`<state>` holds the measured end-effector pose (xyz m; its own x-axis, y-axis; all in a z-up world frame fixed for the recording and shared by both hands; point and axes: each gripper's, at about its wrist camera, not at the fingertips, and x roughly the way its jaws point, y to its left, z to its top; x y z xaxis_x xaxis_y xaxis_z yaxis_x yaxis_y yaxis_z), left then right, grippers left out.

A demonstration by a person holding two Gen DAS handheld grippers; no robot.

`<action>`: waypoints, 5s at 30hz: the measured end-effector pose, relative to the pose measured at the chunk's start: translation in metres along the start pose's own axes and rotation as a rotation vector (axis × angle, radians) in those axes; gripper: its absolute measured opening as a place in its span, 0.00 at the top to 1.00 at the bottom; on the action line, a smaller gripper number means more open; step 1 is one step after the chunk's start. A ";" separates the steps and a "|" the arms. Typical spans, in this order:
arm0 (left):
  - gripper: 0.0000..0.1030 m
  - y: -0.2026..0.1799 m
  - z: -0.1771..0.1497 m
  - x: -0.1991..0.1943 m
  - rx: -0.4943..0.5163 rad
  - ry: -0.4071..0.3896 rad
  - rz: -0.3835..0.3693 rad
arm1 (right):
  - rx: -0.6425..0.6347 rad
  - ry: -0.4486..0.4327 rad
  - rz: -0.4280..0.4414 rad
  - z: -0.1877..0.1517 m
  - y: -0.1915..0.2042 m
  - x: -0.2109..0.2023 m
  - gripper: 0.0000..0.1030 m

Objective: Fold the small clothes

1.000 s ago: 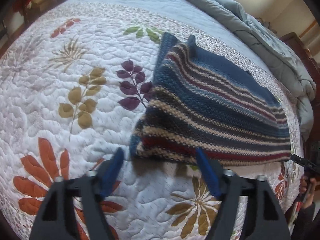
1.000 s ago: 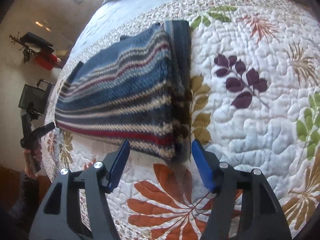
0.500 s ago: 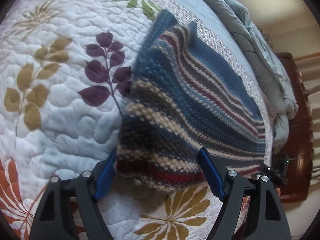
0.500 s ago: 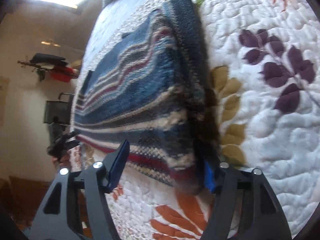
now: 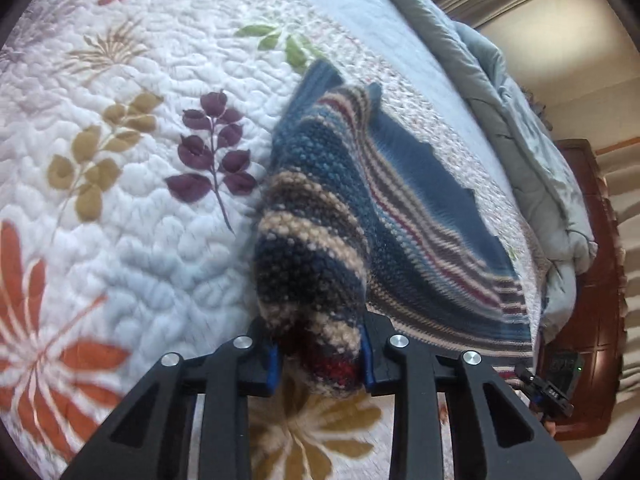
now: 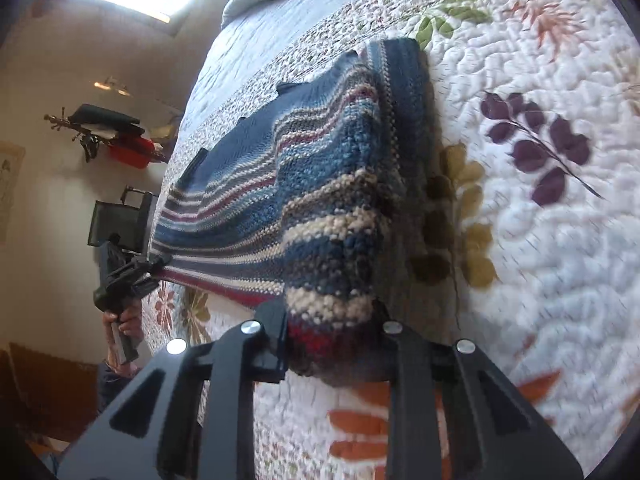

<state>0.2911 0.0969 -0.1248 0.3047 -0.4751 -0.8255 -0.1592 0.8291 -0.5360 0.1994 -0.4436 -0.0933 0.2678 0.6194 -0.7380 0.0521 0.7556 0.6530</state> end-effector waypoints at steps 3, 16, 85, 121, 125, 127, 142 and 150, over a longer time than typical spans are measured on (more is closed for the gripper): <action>0.71 -0.009 -0.026 -0.015 0.030 0.020 0.008 | -0.015 0.011 -0.022 -0.019 0.006 -0.016 0.78; 0.69 -0.012 -0.167 -0.052 0.170 0.085 0.057 | 0.026 0.064 -0.077 -0.168 -0.026 -0.072 0.77; 0.81 -0.106 -0.049 0.056 0.461 0.002 0.374 | -0.124 -0.053 -0.318 0.026 -0.033 0.010 0.75; 0.79 0.010 -0.205 -0.043 0.321 -0.043 0.303 | -0.080 -0.032 -0.194 -0.207 0.068 -0.017 0.45; 0.82 0.002 -0.204 -0.078 0.320 -0.143 0.291 | -0.089 -0.038 -0.193 -0.207 0.070 -0.019 0.44; 0.82 -0.007 -0.208 -0.095 0.364 -0.178 0.309 | -0.088 -0.036 -0.195 -0.206 0.068 -0.018 0.43; 0.65 -0.047 -0.204 -0.089 0.445 -0.151 0.372 | 0.025 -0.080 -0.366 -0.192 0.021 -0.059 0.39; 0.64 -0.058 -0.194 -0.016 0.434 -0.036 0.390 | 0.042 -0.075 -0.498 -0.194 -0.015 -0.064 0.34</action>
<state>0.1135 -0.0008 -0.1143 0.3342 -0.1069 -0.9364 0.1314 0.9891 -0.0661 -0.0050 -0.4537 -0.0887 0.2685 0.1676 -0.9486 0.2295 0.9453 0.2320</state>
